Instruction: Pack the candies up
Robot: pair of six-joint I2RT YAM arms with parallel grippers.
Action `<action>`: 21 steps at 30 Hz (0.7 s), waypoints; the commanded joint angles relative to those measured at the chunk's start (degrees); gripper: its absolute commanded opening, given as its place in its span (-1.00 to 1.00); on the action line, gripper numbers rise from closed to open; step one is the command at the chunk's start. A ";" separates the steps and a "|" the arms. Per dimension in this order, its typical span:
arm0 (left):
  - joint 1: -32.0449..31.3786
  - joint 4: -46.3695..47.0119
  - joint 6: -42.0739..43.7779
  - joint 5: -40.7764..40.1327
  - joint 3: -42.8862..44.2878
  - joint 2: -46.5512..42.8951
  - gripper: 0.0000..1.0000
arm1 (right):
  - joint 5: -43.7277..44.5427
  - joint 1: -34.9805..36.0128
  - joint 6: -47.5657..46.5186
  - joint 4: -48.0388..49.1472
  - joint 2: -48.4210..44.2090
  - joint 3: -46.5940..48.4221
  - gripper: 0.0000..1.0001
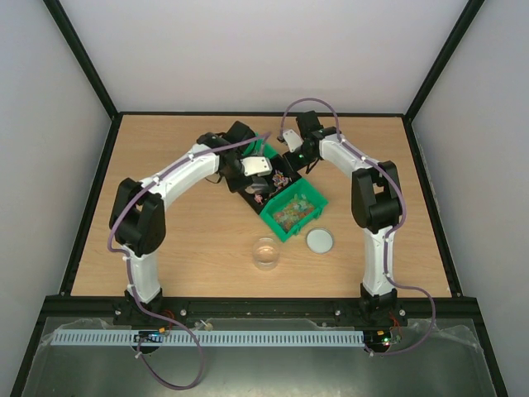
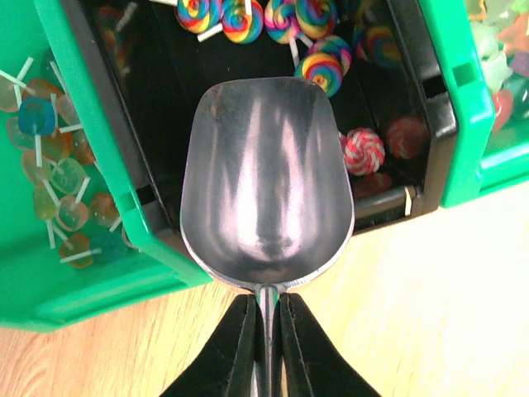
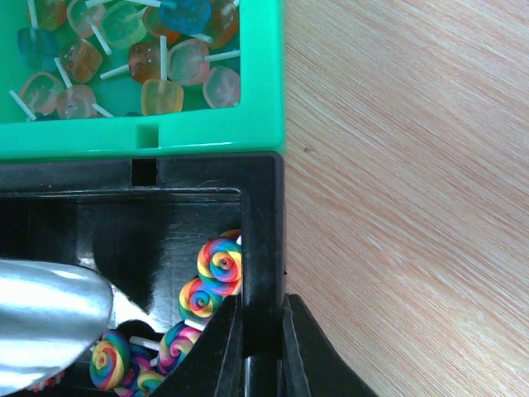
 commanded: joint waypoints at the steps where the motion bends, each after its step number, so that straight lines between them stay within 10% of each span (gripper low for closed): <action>1: -1.00 -9.54 2.08 -3.02 3.04 2.38 -0.95 | 0.51 0.52 0.57 -1.14 -2.25 -0.81 -0.97; 13: -4.09 -9.97 -1.31 -1.79 10.00 14.49 -0.95 | -2.53 0.58 5.26 -0.27 -1.10 -1.29 -0.97; 21: -4.16 14.64 -11.87 3.47 -6.32 9.95 -0.96 | -3.48 0.58 7.13 -0.14 -0.61 -2.38 -0.97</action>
